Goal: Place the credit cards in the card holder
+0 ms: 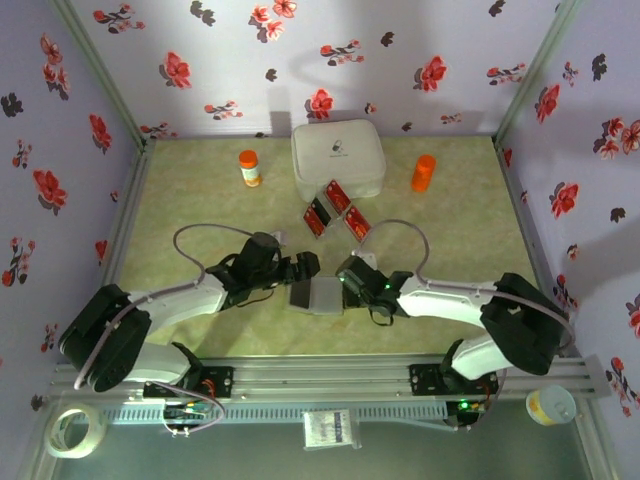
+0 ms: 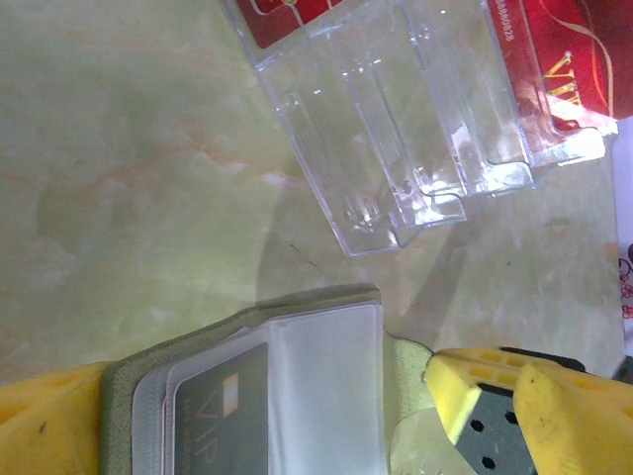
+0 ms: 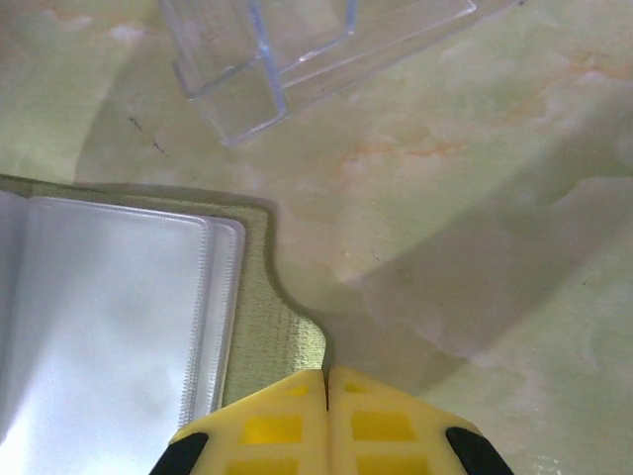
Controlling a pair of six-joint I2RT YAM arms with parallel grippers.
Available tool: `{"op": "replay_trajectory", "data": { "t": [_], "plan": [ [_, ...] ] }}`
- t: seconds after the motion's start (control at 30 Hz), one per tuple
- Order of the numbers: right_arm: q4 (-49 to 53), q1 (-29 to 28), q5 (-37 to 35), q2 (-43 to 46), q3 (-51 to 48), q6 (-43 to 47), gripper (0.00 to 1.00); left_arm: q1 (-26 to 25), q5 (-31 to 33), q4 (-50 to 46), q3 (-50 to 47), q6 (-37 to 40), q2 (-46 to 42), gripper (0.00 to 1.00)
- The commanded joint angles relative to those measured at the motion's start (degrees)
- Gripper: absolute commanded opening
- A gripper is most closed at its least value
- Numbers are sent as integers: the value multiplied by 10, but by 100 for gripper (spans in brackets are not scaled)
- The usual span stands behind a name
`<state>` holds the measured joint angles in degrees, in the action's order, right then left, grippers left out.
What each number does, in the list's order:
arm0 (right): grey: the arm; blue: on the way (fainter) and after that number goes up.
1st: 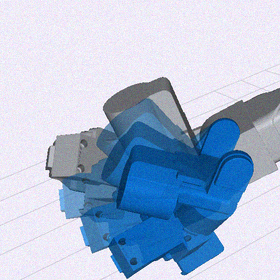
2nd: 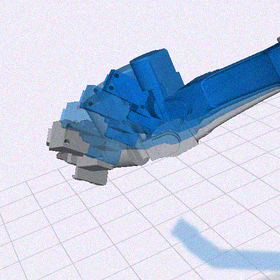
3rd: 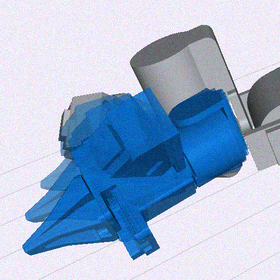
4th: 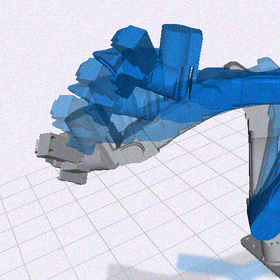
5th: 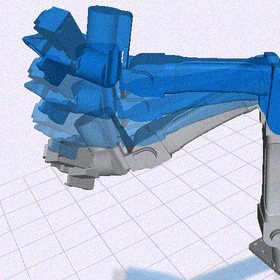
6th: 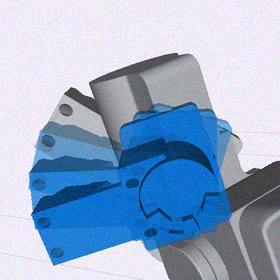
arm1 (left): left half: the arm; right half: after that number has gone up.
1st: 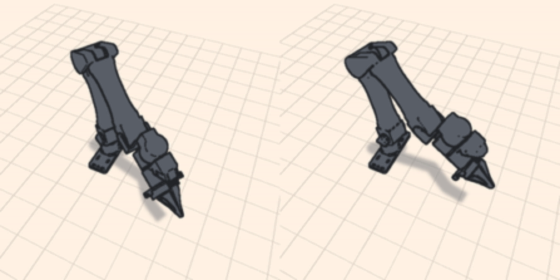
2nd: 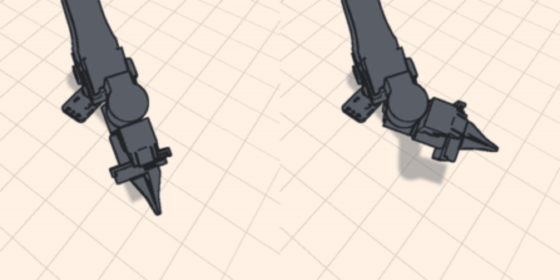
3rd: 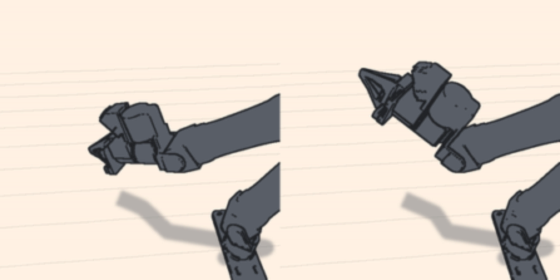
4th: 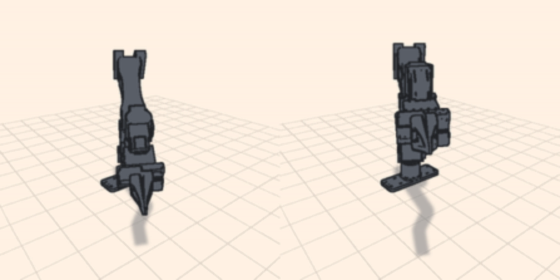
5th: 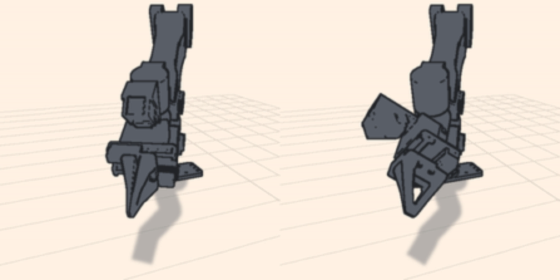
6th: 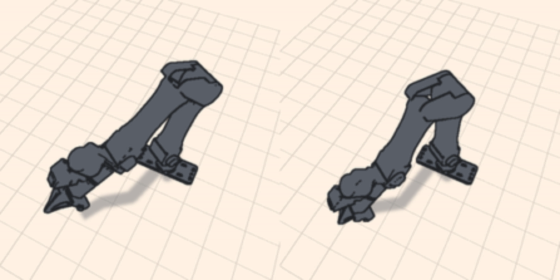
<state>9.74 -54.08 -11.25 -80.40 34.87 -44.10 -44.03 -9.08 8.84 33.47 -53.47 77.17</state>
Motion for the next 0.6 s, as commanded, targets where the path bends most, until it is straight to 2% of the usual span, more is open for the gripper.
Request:
{"op": "replay_trajectory", "data": {
  "t": [0.0,0.23,0.57],
  "plan": [
    [-88,14,50,18,-37,-19,0,-14,-12,15,14,-11,-9,100],
    [-167,41,88,40,-87,-37,0,-52,-12,34,51,-23,12,100],
    [-196,46,97,35,-99,-41,0,-104,-8,59,107,-35,74,100]
  ]
}}
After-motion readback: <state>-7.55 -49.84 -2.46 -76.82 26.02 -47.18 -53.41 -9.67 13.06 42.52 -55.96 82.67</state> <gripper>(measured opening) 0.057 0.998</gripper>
